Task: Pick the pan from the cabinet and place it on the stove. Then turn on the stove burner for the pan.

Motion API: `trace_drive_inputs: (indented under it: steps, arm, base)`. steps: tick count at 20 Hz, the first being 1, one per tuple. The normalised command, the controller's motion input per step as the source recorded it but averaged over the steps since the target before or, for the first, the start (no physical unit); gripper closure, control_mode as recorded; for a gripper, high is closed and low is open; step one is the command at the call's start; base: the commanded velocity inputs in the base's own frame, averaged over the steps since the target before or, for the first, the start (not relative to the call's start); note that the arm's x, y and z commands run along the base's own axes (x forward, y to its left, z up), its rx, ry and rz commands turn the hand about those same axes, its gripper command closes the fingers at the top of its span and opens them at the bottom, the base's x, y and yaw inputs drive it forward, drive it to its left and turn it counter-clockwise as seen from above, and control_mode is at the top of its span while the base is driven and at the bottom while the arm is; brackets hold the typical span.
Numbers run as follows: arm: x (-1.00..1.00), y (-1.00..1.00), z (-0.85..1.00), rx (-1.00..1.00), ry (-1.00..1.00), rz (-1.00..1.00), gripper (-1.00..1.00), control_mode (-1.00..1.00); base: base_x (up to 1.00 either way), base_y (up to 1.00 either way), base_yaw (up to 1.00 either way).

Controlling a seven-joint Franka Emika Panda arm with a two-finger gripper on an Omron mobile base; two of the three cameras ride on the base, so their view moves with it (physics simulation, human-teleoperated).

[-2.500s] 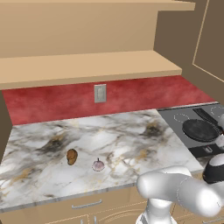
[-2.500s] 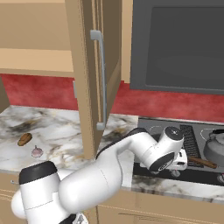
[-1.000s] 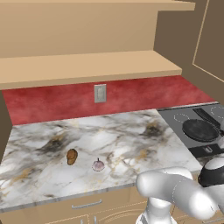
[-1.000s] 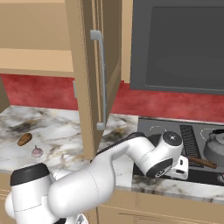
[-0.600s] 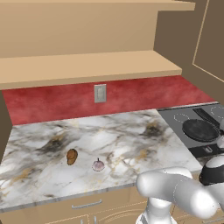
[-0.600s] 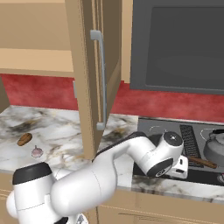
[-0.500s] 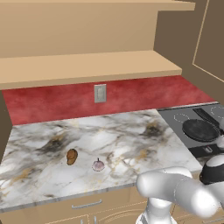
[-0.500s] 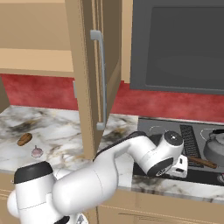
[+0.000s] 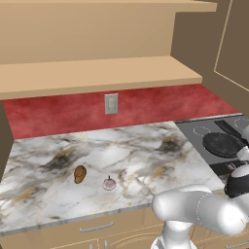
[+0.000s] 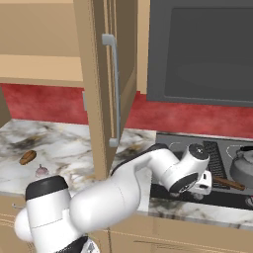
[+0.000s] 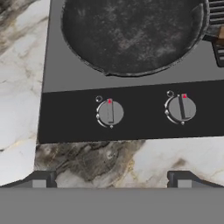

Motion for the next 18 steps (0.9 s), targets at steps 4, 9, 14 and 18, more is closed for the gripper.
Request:
trace_drive_inputs:
  steps: [4,9,14,18]
  arm:
    - [0.14,0.0,-0.02,0.0,0.0,0.03,-1.0,-1.0]
    - [0.11,0.0,-0.07,0.0,0.0,0.01,-1.0,-1.0]
    - [0.07,0.04,-0.11,0.0,0.0,0.0,-1.0,-1.0]
    - [0.12,0.09,-0.11,0.0,0.0,0.0,-1.0,-1.0]
  base:
    - [0.0,0.0,0.0]
    - [0.0,0.0,0.0]
    - [0.0,0.0,0.0]
    - [0.0,0.0,0.0]
